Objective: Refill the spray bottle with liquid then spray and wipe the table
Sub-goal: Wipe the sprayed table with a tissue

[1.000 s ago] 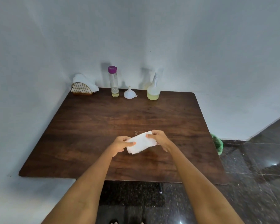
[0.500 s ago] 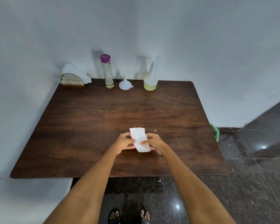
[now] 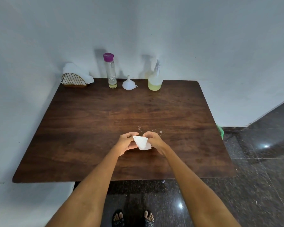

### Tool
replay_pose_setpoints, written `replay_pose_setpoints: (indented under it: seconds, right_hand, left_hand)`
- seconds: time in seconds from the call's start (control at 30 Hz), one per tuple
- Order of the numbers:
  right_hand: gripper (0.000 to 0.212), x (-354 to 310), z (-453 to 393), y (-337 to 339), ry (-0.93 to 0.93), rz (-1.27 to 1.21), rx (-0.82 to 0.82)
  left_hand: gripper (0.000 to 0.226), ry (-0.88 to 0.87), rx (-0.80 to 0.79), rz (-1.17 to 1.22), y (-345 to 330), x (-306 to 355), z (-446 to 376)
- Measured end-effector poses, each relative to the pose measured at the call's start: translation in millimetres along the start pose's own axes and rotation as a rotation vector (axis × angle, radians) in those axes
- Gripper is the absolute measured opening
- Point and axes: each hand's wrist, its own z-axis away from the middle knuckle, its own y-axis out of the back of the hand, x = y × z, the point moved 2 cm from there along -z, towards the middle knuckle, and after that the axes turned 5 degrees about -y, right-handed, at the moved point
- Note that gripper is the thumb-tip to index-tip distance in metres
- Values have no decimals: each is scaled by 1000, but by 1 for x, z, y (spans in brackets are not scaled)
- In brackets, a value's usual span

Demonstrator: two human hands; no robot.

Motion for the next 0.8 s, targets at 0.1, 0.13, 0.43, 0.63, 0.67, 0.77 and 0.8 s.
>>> replay_pose_setpoints:
  seconds: [0.1, 0.13, 0.43, 0.63, 0.67, 0.77, 0.8]
  right_hand:
    - [23, -2, -2, -4, 21, -2, 5]
    - [16, -1, -3, -5, 15, -30, 17]
    - [20, -2, 3, -14, 79, -23, -11]
    - [22, 3, 1, -18, 111, 6, 25]
    - [22, 3, 2, -18, 99, 0, 19]
    - [19, 0, 0, -17, 1, -203, 84]
    - [19, 0, 0, -17, -55, -335, 99]
  left_hand:
    - [28, 16, 19, 32, 6, 1, 0]
    - [31, 32, 17, 54, 9, 1, 0]
    - [24, 15, -6, -12, 21, -2, 2]
    - [28, 70, -47, 27, 19, -3, 7]
    - [32, 62, -38, 14, 19, -3, 6]
    - [37, 0, 70, -22, 19, -3, 3]
    - [37, -30, 123, -20, 19, -3, 1]
